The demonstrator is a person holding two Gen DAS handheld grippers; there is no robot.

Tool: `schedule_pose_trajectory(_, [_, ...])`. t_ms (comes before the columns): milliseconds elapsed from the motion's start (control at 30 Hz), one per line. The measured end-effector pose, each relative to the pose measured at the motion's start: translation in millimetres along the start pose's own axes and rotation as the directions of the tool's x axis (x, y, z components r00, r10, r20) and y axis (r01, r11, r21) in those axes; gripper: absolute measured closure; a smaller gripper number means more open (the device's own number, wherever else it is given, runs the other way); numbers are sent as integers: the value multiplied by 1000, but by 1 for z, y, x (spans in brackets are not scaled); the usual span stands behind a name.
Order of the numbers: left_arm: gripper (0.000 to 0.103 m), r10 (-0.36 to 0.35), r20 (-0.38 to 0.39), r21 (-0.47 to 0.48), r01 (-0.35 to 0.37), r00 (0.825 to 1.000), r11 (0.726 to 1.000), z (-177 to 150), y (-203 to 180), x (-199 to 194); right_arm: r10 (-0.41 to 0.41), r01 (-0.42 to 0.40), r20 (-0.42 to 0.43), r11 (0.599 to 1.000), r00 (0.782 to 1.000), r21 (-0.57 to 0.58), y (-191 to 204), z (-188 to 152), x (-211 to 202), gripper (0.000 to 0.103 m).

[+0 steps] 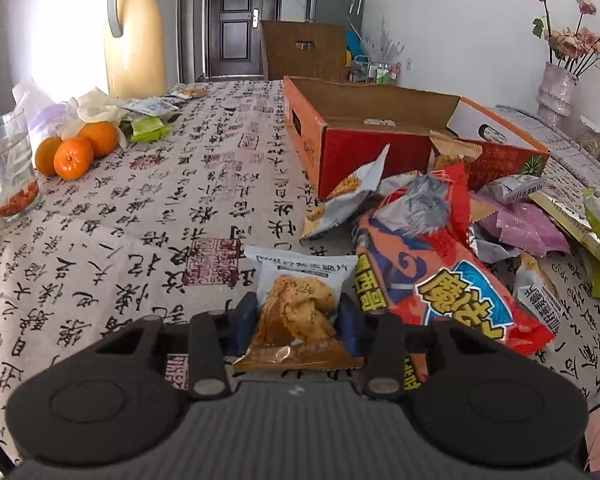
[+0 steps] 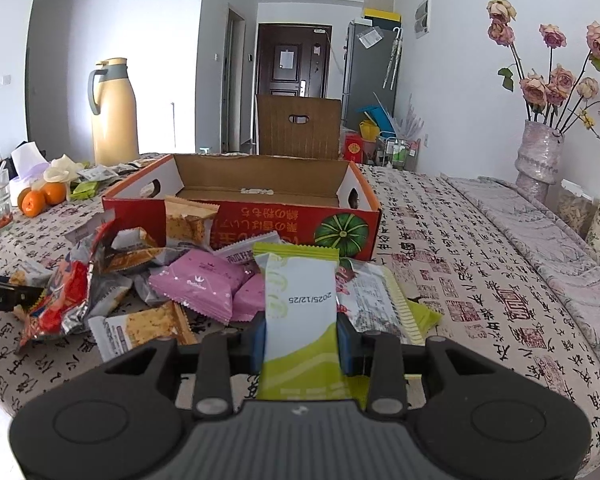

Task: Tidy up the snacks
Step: 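Carry both packets over the cardboard box and open both grippers to drop them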

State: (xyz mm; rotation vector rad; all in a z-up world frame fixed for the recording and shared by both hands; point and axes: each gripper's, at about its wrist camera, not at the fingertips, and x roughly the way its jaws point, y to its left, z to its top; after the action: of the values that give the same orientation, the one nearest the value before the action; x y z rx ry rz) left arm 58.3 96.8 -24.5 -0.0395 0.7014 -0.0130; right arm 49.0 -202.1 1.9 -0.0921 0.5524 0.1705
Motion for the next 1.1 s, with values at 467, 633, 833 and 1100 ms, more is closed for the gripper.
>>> schedule_pose_trajectory(467, [61, 37, 132, -28, -34, 991, 999, 35, -15, -35, 44, -46, 57, 998, 997, 30, -17, 21, 9, 69])
schedule_pose_trajectory(633, [61, 38, 181, -14, -36, 983, 999, 55, -27, -40, 52, -55, 88, 998, 995, 31, -21, 39, 16, 69])
schedule_pose_trajectory(833, [61, 31, 216, -14, -28, 976, 1000, 81, -39, -39, 75, -80, 104, 996, 992, 41, -25, 67, 31, 69])
schedule_pose_trajectory(1100, [61, 17, 229, -12, -15, 973, 1000, 123, -52, -22, 76, -80, 96, 996, 992, 38, -26, 107, 64, 69])
